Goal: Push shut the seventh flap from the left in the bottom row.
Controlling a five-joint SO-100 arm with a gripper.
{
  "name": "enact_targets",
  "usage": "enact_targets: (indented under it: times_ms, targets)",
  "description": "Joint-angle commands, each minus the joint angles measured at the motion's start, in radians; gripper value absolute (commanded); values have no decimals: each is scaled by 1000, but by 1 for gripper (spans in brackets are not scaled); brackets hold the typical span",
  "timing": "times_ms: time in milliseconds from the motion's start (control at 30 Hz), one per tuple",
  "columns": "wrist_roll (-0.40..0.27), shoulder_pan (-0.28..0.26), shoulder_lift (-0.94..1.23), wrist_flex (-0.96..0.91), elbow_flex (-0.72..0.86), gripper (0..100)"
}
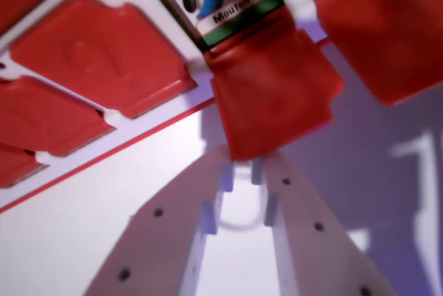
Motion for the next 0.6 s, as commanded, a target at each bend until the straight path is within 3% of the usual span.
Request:
enact_targets:
  times_ms: [0, 567]
  targets:
    - [6, 5, 34, -25, -112, 2]
    - [18, 14, -15, -100, -161, 2]
